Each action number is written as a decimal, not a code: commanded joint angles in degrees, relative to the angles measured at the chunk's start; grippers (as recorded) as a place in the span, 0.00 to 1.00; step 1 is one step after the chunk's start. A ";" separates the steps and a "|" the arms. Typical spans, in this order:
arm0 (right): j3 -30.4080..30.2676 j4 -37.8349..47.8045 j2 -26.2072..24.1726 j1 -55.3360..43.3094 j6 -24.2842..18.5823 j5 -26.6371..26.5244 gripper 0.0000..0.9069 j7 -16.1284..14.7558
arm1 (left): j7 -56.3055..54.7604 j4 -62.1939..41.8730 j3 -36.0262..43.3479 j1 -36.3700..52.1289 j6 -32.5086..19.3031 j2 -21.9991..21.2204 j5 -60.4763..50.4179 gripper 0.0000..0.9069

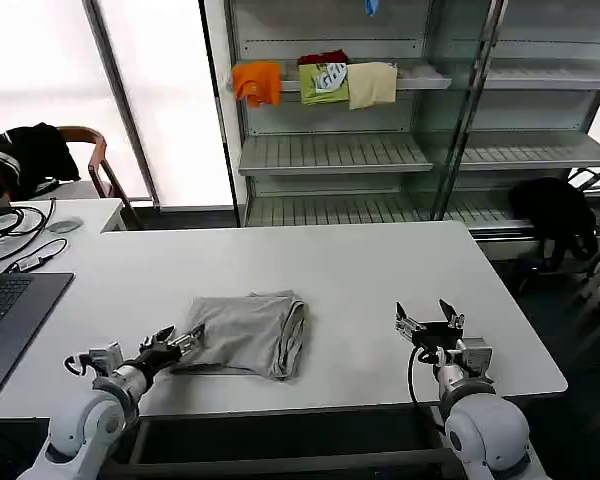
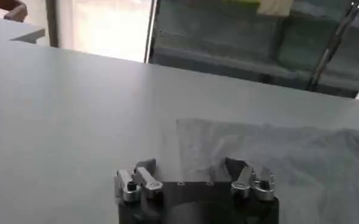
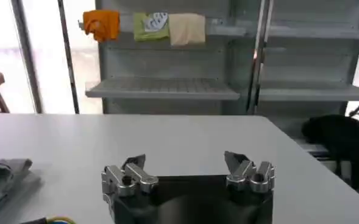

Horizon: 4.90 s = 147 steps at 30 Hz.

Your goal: Fold and organize the clothes.

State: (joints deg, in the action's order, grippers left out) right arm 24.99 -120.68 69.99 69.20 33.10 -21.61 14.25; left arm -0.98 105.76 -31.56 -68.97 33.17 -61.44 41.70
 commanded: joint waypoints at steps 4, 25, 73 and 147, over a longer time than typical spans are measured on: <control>-0.19 0.23 0.14 -0.17 -0.01 0.24 1.00 0.00 | 1.88 -0.42 -0.02 -0.98 -0.03 -0.35 -1.34 0.06; -0.48 1.13 -0.43 -1.94 0.02 0.06 1.00 0.24 | 4.52 0.33 -8.73 -1.67 -0.10 2.53 0.34 0.00; 1.88 2.59 -0.05 1.20 -0.10 -0.03 1.00 0.14 | -3.63 13.13 20.75 13.29 0.09 7.91 -10.77 0.00; -28.16 25.51 15.73 -24.13 0.27 -28.76 0.97 15.91 | -13.08 8.66 2.43 8.07 0.00 5.20 -8.94 1.00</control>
State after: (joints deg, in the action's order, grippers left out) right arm -0.79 -96.90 84.40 46.24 33.41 -50.46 27.13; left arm -13.87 114.78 -28.08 -59.94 33.16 -56.51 32.13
